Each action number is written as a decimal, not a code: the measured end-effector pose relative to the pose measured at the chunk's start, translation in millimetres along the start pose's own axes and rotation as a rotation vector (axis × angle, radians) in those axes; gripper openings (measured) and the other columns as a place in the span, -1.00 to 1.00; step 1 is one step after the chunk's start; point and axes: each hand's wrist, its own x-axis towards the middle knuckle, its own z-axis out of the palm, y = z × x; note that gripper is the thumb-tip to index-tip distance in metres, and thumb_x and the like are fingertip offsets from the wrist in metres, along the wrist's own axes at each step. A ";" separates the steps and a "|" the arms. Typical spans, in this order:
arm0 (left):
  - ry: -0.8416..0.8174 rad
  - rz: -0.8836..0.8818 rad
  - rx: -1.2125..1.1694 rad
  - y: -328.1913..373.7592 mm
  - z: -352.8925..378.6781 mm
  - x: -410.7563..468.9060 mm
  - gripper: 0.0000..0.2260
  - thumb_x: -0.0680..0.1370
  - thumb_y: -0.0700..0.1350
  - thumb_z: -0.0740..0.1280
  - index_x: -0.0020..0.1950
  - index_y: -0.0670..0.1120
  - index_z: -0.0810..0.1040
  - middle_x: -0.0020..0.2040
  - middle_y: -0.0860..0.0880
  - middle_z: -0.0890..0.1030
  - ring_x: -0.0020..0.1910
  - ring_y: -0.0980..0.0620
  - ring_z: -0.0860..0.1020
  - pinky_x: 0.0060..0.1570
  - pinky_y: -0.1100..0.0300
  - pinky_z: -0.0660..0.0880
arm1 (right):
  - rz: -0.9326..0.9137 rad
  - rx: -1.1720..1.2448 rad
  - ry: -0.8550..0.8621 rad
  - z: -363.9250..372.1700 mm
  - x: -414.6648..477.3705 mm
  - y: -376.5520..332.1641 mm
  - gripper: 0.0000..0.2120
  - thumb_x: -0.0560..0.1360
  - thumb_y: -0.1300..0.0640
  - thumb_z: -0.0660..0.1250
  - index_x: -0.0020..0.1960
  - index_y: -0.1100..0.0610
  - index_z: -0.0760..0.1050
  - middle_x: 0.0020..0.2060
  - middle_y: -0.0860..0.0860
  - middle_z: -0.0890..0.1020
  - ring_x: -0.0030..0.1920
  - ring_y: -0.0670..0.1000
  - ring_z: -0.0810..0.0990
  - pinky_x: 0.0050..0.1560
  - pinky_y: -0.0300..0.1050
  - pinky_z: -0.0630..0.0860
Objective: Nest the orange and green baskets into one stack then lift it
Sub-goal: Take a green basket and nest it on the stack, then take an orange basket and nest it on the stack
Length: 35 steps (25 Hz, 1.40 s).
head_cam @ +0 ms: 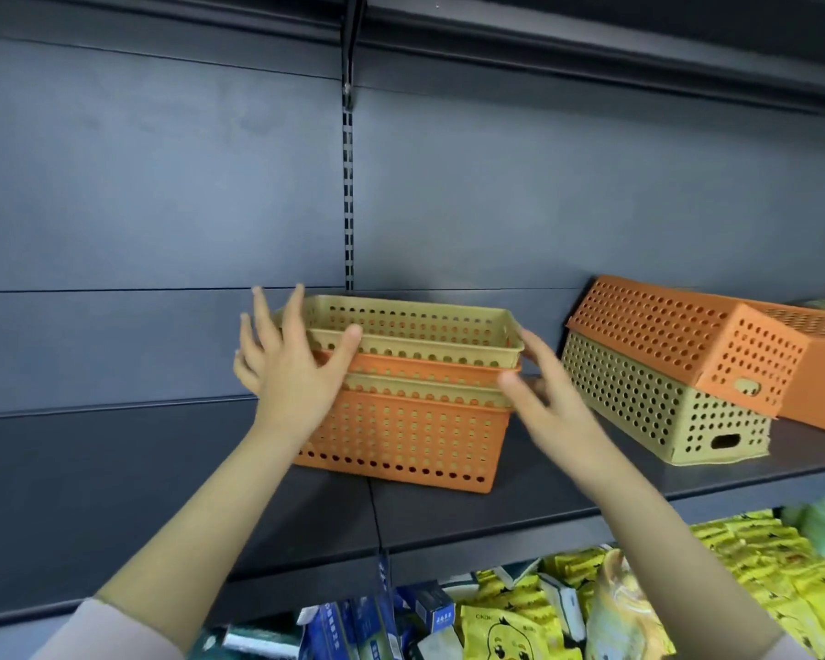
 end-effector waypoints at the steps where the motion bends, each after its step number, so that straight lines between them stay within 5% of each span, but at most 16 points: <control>1: -0.001 0.001 0.064 -2.7 3.8 0.5 -0.38 0.47 0.40 0.12 0.46 0.14 0.28 0.57 -0.08 0.11 0.53 -0.19 0.03 0.41 -0.24 -0.02 | -0.019 -0.013 -0.014 8.3 -4.2 2.6 -0.29 0.42 -0.38 0.30 0.51 -0.34 0.13 0.45 -0.19 0.38 0.42 -0.12 0.40 0.37 0.00 0.40; 5: -0.007 0.179 0.188 -5.0 7.5 -9.7 -0.48 0.50 0.35 0.13 0.39 0.15 0.39 0.41 -0.05 0.35 0.32 -0.27 0.25 0.24 -0.24 0.27 | 0.043 -0.022 0.088 7.7 18.3 19.1 -0.42 0.54 -0.13 0.32 0.48 -0.31 0.15 0.25 -0.38 0.50 0.28 -0.26 0.49 0.31 -0.14 0.43; 8: -0.031 0.262 0.307 2.6 11.0 -17.4 -0.47 0.55 0.28 0.15 0.48 0.12 0.32 0.49 -0.04 0.31 0.32 -0.29 0.27 0.22 -0.26 0.32 | 0.131 -0.167 0.091 -17.5 40.9 26.4 -0.37 0.54 -0.16 0.29 0.56 -0.17 0.17 0.44 -0.14 0.46 0.44 -0.07 0.40 0.46 0.07 0.32; 12: 0.085 0.350 0.560 28.3 14.7 -28.3 -0.41 0.58 0.30 0.06 0.54 0.04 0.26 0.56 -0.15 0.21 0.44 -0.35 0.23 0.27 -0.27 0.21 | 0.076 -0.285 0.220 -61.6 44.0 12.3 -0.37 0.57 -0.08 0.32 0.57 0.00 0.21 0.49 -0.02 0.38 0.50 -0.01 0.31 0.46 -0.13 0.22; 14: 0.090 0.452 0.546 55.9 22.7 -31.4 -0.39 0.59 0.30 0.05 0.56 0.03 0.20 0.59 -0.16 0.14 0.48 -0.34 0.17 0.34 -0.26 0.16 | -0.021 -0.453 0.317 -94.1 39.1 10.4 -0.47 0.58 -0.05 0.32 0.50 0.09 0.34 0.45 0.03 0.44 0.49 0.05 0.34 0.43 -0.14 0.22; 16: 0.018 0.512 0.430 88.8 39.8 -33.1 -0.39 0.59 0.29 0.05 0.57 0.05 0.16 0.60 -0.14 0.09 0.52 -0.29 0.11 0.40 -0.23 0.13 | -0.083 -0.561 0.432 -129.5 34.9 14.9 -0.51 0.57 -0.04 0.30 0.43 0.15 0.42 0.39 0.12 0.50 0.47 0.17 0.35 0.48 0.05 0.23; 20: -0.144 0.597 0.338 170.7 101.0 -48.6 -0.37 0.56 0.31 0.02 0.56 0.04 0.19 0.60 -0.12 0.10 0.50 -0.26 0.18 0.33 -0.18 0.30 | 0.003 -0.657 0.643 -220.5 23.5 40.1 -0.56 0.59 0.01 0.28 0.41 0.18 0.42 0.37 0.17 0.50 0.44 0.20 0.36 0.44 0.10 0.24; 25: -0.442 0.484 0.097 262.0 191.3 -69.4 -0.36 0.56 0.34 -0.01 0.58 0.15 -0.03 0.62 -0.03 -0.11 0.54 -0.19 0.06 0.35 -0.20 0.26 | 0.380 -0.207 0.523 -298.6 21.6 94.6 -0.44 0.61 -0.19 0.15 0.47 0.14 0.32 0.38 0.13 0.48 0.24 0.12 0.49 0.28 0.13 0.42; 28: -0.662 0.228 -0.081 302.7 245.2 -66.6 -0.28 0.48 0.45 -0.04 0.57 0.21 -0.14 0.61 -0.05 -0.19 0.57 -0.19 0.00 0.42 -0.27 0.15 | 0.562 0.109 0.407 -329.3 33.5 127.6 -0.41 0.59 -0.29 0.10 0.45 0.07 0.34 0.33 0.07 0.52 0.21 0.10 0.54 0.02 0.06 0.51; 30: -0.735 0.075 -0.188 317.4 275.8 -66.0 -0.24 0.43 0.50 -0.06 0.54 0.27 -0.23 0.61 -0.09 -0.20 0.58 -0.15 -0.04 0.46 -0.26 0.08 | 0.629 0.231 0.275 -342.5 44.3 146.9 -0.41 0.57 -0.33 0.06 0.41 0.04 0.39 0.28 0.08 0.57 0.23 0.13 0.56 0.02 0.05 0.52; 35: -0.657 0.111 -0.314 332.6 299.1 -75.3 -0.12 0.30 0.59 0.06 0.42 0.41 -0.38 0.56 0.03 0.22 0.40 -0.05 0.41 0.32 -0.16 0.39 | 0.519 0.186 0.084 -351.1 63.7 160.1 -0.39 0.52 -0.42 0.05 0.36 -0.06 0.44 0.16 -0.04 0.65 0.21 0.06 0.59 0.30 0.11 0.43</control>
